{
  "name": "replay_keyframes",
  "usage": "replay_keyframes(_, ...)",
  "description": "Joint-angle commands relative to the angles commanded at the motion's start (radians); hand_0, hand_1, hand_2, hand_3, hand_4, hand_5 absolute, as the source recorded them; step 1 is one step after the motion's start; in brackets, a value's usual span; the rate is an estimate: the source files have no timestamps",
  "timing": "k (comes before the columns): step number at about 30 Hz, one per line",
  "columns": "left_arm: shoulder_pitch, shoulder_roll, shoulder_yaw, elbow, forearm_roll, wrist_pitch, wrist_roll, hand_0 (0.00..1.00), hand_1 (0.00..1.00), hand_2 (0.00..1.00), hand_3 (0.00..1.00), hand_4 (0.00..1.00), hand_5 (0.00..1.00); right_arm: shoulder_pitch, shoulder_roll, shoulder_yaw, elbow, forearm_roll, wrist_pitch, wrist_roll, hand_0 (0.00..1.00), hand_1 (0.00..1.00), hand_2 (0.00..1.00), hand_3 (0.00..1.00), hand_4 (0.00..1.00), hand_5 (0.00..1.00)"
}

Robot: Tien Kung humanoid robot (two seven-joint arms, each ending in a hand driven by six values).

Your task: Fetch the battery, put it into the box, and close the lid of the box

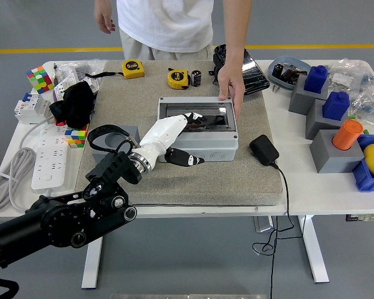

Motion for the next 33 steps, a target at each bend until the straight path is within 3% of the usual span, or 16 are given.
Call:
replay_keyframes(8,0.043,0.007,-0.066,-0.075,0.010,-0.003,-0.004,0.757,0.777,0.750,0.791,0.991,0.116,0.001,0.001,0.001,0.002,-0.004,-0.001,0.001,0.701,0.726,0.719,0.703,0.998,0.704)
replay_keyframes(15,0.102,0.009,-0.138,-0.097,0.017,-0.009,-0.012,0.752,0.775,0.746,0.788,0.987,0.118,0.000,0.002,-0.001,0.001,-0.002,0.000,0.001,0.702,0.726,0.719,0.702,0.998,0.704)
replay_keyframes(21,0.162,0.018,-0.237,-0.117,0.017,-0.003,-0.028,0.753,0.774,0.744,0.785,0.985,0.118,0.002,0.001,0.001,0.001,-0.001,-0.001,0.000,0.701,0.726,0.719,0.702,0.998,0.704)
replay_keyframes(29,0.282,0.022,-0.406,-0.214,-0.008,-0.019,-0.031,0.754,0.769,0.737,0.777,0.980,0.122,0.004,0.003,0.007,0.001,-0.003,-0.001,0.001,0.702,0.726,0.719,0.702,0.998,0.704)
replay_keyframes(33,0.316,0.032,-0.464,-0.231,-0.012,-0.016,-0.045,0.753,0.765,0.731,0.762,0.977,0.131,0.005,0.004,0.009,0.001,-0.004,-0.001,0.001,0.702,0.725,0.719,0.702,0.998,0.704)
